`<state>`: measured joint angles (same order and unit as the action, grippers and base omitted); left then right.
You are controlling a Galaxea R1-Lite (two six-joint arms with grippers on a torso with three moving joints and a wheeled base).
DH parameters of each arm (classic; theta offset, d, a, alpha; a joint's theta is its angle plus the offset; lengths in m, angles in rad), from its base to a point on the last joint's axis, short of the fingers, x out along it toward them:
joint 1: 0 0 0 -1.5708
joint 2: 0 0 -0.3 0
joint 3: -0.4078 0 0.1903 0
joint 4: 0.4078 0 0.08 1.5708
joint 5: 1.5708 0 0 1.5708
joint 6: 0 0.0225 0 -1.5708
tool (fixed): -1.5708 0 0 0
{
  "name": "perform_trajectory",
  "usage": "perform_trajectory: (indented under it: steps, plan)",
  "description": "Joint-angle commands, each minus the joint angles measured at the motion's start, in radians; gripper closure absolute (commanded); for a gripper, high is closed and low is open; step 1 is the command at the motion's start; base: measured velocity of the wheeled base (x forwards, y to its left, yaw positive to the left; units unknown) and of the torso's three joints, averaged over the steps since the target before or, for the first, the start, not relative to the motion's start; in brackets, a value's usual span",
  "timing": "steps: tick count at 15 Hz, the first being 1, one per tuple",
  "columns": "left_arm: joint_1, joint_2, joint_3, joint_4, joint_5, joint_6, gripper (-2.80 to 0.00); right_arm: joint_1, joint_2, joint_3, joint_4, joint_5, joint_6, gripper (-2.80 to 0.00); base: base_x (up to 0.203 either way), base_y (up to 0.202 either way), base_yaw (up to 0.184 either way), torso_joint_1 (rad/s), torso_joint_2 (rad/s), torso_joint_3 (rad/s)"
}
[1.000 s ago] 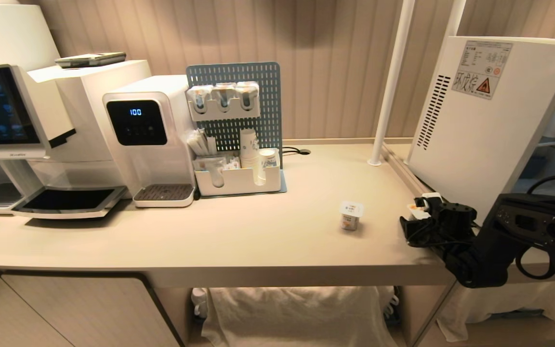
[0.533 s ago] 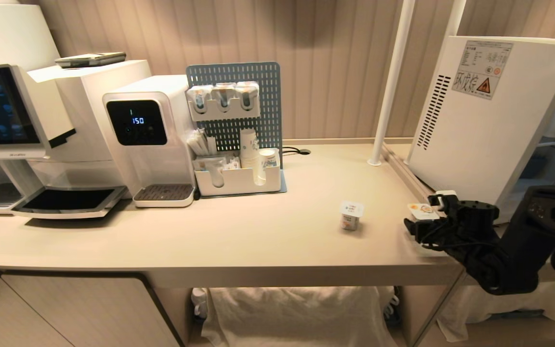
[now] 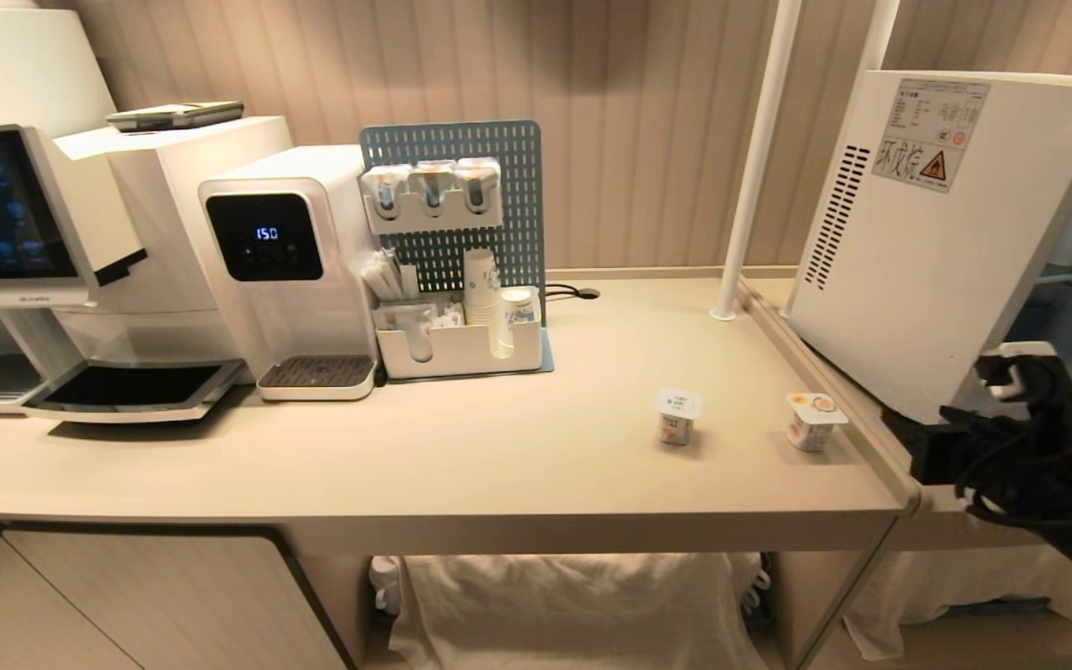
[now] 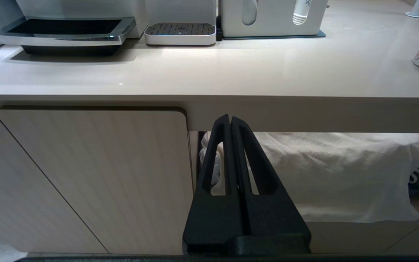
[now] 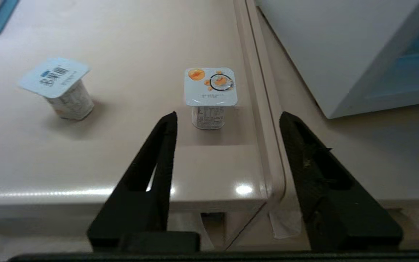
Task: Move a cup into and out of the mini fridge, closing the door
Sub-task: Close the freezer door
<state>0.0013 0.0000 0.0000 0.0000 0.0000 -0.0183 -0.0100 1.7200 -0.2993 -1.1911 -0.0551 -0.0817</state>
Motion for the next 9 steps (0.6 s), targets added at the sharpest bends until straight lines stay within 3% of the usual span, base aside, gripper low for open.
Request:
perform_trajectory:
  steps: [1, 4, 6, 7, 8, 9]
  plan:
    - [0.0, 0.002, 0.0, 0.0, 0.0, 0.0, 0.0, -0.001, -0.277, 0.084, 0.045, 0.001, -0.001, 0.0, 0.0, 0.0, 0.0, 0.0, 0.0, 0.0]
    - [0.0, 0.002, 0.0, 0.0, 0.0, 0.0, 0.0, -0.001, -0.623, 0.121, 0.291, 0.0, 0.0, 0.0, 0.0, 0.0, 0.0, 0.0, 0.0, 0.0]
    - [0.0, 0.002, 0.0, 0.0, 0.0, 0.0, 0.0, -0.003, -0.866, 0.071, 0.593, -0.017, 0.005, 0.0, 0.0, 0.0, 0.0, 0.0, 0.0, 0.0]
    - [0.0, 0.002, 0.0, 0.0, 0.0, 0.0, 0.0, -0.008, -0.967, -0.001, 0.823, -0.06, 0.025, 0.0, 0.0, 0.0, 0.0, 0.0, 0.0, 0.0]
    - [0.0, 0.002, 0.0, 0.0, 0.0, 0.0, 0.0, -0.014, -1.036, -0.116, 1.007, -0.153, 0.065, 0.0, 0.0, 0.0, 0.0, 0.0, 0.0, 0.0]
    - [0.0, 0.002, 0.0, 0.0, 0.0, 0.0, 0.0, -0.018, -1.071, -0.213, 1.107, -0.312, 0.109, 0.0, 0.0, 0.0, 0.0, 0.0, 0.0, 0.0]
